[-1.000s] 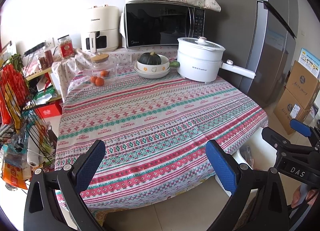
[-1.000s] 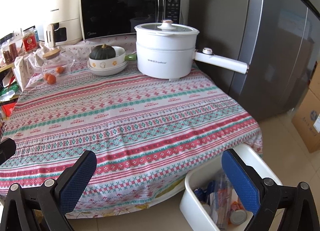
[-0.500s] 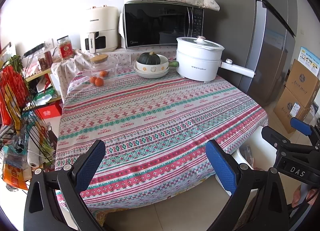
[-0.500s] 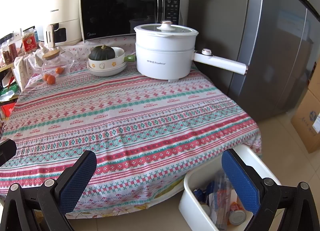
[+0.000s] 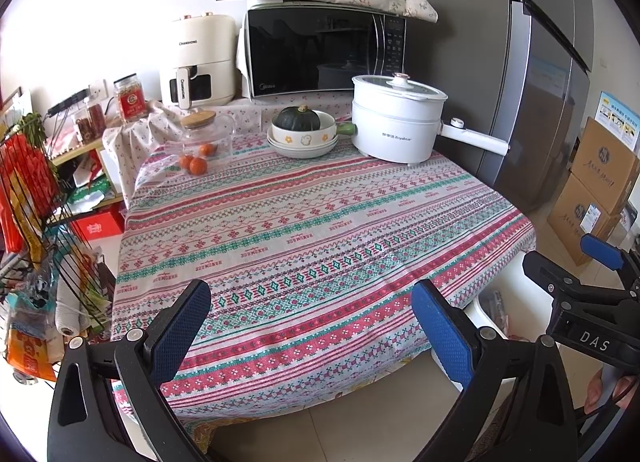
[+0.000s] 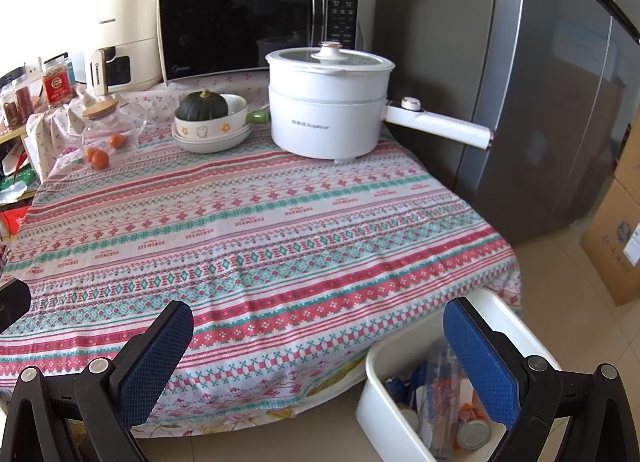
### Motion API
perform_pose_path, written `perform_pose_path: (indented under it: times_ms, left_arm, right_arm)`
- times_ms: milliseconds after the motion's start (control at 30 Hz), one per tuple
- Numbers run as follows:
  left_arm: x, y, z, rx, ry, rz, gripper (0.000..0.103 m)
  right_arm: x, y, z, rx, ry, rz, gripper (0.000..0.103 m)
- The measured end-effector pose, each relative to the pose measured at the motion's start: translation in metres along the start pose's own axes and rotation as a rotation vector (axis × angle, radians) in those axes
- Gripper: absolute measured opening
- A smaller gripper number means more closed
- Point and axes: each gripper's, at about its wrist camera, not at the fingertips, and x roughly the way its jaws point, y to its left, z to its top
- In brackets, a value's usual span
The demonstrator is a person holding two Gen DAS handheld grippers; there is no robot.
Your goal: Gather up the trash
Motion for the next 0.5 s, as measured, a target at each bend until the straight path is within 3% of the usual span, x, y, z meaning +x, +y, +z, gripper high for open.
perform_pose_path:
  times_ms: [500]
  left_arm:
    - [0.0014, -0.005, 0.0019, 0.027, 0.003, -0.038, 0.101]
  right_arm:
    - [-0.0006, -0.0015, -0.0001, -0.002, 0.001, -0.002, 0.103]
